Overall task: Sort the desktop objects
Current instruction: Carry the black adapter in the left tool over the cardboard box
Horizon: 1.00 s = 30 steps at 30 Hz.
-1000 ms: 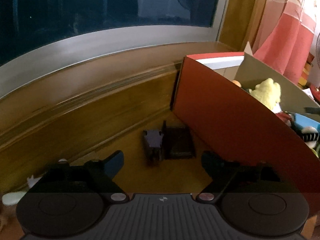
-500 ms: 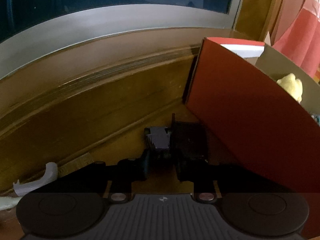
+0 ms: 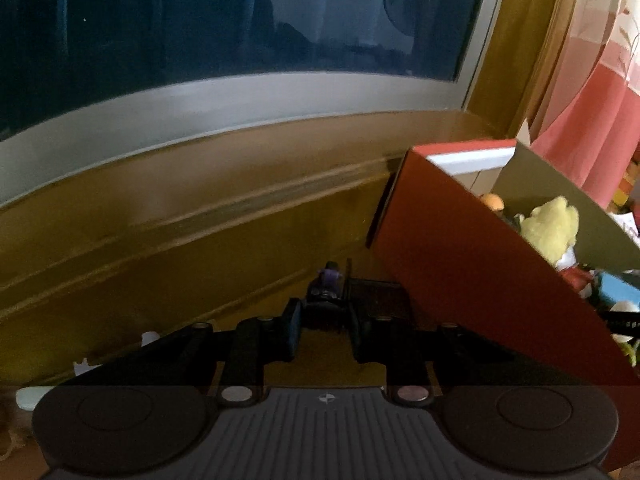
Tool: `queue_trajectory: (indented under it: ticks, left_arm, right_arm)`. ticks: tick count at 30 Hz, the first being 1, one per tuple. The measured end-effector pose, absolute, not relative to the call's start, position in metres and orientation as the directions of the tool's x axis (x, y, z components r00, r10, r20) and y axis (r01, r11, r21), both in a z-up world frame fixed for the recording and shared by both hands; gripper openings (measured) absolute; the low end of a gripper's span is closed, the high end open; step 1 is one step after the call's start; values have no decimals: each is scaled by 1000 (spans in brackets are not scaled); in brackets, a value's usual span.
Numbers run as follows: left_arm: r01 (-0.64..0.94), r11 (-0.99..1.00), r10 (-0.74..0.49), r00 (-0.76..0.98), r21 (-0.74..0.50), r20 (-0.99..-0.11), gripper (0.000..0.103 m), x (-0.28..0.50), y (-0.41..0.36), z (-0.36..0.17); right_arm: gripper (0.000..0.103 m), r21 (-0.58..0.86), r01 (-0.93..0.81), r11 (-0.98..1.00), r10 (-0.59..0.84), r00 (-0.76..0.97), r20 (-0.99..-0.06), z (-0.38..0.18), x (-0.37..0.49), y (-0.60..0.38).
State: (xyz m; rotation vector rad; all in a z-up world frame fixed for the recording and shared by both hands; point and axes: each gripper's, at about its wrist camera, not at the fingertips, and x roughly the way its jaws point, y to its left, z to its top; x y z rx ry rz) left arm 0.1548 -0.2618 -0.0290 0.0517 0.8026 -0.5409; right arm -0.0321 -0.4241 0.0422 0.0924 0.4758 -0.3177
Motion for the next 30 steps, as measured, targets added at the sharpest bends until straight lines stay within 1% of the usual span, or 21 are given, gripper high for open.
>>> queue_trajectory:
  ticks: [17,23,30]
  left_arm:
    - [527,828,-532,635,-189,-560,25,113,-256,58]
    - [540,817,-556,643,-203,-526,25,89,-255,79]
    - [589,786,-591,625,-188,-510,25,62,-274,89]
  right_arm:
    - [70,31,329,944,-288,865,-411,60,-54,-422]
    - [70,32,321,946,-285,877,-387,67,-70,-422]
    - [70,44,347,937,-309,880,-361,74,-97,-431]
